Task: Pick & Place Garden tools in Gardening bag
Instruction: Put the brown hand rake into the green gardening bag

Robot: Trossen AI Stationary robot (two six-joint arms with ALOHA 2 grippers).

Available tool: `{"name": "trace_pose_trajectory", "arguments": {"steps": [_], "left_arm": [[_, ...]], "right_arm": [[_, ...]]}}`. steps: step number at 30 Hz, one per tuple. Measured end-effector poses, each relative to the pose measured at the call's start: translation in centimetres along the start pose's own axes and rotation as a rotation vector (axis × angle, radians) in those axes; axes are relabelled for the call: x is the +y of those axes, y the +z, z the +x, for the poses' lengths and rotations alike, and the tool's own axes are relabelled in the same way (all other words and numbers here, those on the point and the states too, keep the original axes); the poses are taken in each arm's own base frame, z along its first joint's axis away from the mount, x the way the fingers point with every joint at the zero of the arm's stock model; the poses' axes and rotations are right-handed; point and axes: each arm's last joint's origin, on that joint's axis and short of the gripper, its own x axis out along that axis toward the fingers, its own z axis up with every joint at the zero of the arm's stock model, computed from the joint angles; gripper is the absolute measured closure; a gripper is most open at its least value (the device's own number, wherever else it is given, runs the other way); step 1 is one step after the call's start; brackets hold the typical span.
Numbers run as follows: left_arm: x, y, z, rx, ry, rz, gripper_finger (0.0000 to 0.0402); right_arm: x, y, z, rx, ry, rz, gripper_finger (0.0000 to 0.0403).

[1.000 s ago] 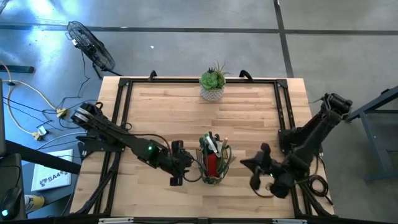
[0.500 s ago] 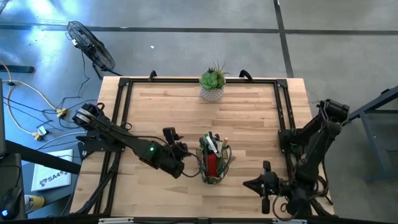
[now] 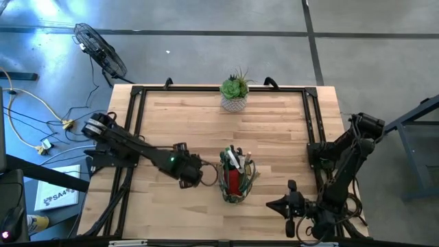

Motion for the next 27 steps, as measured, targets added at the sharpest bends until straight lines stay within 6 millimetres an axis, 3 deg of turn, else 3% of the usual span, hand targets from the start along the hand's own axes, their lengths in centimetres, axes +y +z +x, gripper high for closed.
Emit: {"name": "trace_pose_trajectory", "arguments": {"steps": [11, 27], "left_arm": [[4.2, 1.8, 3.4, 0.135, -0.246, -0.147, 0.0172], [3.4, 1.7, 7.1, 0.222, -0.192, -0.073, 0.0172]], "right_arm": [[-0.3, 0.3, 0.9, 0.022, -0.011, 0.013, 0.04], [-0.5, 0.5, 1.6, 0.052, -0.01, 0.022, 0.04]]}}
